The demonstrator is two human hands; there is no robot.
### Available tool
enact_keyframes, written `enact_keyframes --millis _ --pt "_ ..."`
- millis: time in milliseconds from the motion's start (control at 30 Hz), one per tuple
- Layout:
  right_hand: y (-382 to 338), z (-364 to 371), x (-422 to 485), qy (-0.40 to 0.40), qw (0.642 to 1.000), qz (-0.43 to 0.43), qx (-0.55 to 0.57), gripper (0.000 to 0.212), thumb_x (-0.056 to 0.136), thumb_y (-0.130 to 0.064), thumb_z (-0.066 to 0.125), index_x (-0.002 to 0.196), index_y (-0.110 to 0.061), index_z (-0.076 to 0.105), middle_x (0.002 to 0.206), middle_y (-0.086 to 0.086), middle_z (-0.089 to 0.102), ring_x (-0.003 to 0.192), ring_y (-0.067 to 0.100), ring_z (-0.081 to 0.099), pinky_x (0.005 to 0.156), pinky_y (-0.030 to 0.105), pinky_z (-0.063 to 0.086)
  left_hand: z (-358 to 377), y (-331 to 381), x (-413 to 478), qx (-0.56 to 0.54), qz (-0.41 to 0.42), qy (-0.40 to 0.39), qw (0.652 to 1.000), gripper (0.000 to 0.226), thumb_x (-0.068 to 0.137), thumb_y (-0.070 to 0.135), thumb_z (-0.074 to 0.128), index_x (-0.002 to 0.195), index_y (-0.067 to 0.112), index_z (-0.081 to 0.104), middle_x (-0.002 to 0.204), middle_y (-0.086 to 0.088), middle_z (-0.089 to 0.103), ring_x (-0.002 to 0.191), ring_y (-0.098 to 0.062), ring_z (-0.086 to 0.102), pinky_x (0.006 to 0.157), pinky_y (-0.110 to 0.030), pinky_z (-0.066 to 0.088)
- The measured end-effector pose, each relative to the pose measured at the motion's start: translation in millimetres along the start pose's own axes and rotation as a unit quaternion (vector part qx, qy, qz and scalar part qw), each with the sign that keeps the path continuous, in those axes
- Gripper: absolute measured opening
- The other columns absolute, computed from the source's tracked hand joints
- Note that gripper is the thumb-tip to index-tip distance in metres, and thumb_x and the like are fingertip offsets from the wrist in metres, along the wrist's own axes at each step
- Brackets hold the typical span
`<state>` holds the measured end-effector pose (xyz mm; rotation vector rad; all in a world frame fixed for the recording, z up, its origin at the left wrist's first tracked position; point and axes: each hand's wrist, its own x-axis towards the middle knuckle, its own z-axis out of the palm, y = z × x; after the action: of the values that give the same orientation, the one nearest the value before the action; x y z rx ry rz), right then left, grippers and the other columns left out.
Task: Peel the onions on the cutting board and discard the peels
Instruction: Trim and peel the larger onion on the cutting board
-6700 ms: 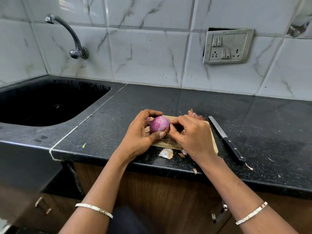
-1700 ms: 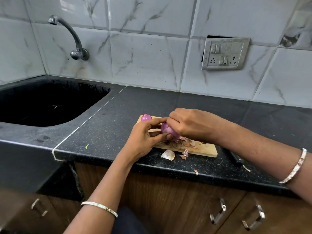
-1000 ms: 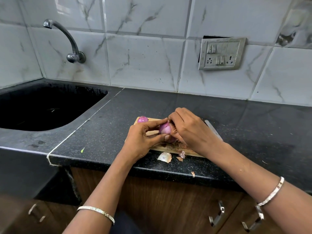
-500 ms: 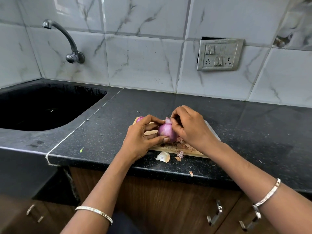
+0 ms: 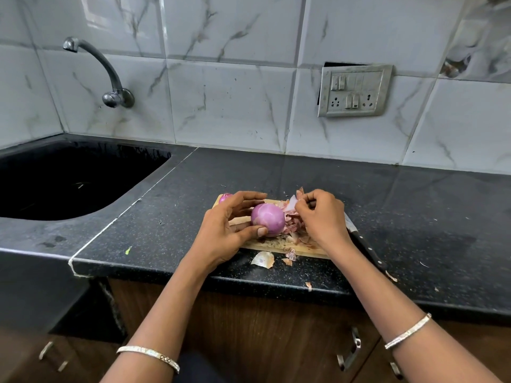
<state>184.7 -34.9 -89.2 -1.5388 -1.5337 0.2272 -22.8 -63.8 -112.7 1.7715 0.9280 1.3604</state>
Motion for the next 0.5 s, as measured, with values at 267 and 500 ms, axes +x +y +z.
enact_keyframes --millis 267,500 --pt "7 -2 -4 0.087 0.996 -0.005 0.023 0.015 0.090 -0.026 0.072 0.083 -0.013 0.070 0.073 -0.007 0.068 0.073 0.014 0.066 0.068 0.031 0.051 0 -3 1 0.094 0.042 -0.021 0.994 0.050 0.090 0.008 0.074 0.133 0.033 0.066 0.123 0.003 0.057 0.114 -0.007 0.060 0.095 -0.016 0.051" --pt "-4 -6 -14 0.109 0.989 -0.096 0.025 0.008 0.087 -0.026 0.074 0.081 -0.021 0.073 0.069 -0.014 0.068 0.066 0.003 0.065 0.068 0.028 0.054 3 -2 3 0.136 0.046 0.004 0.990 0.055 0.074 0.023 0.080 0.127 0.028 0.065 0.123 0.008 0.062 0.115 -0.008 0.060 0.094 -0.024 0.054"
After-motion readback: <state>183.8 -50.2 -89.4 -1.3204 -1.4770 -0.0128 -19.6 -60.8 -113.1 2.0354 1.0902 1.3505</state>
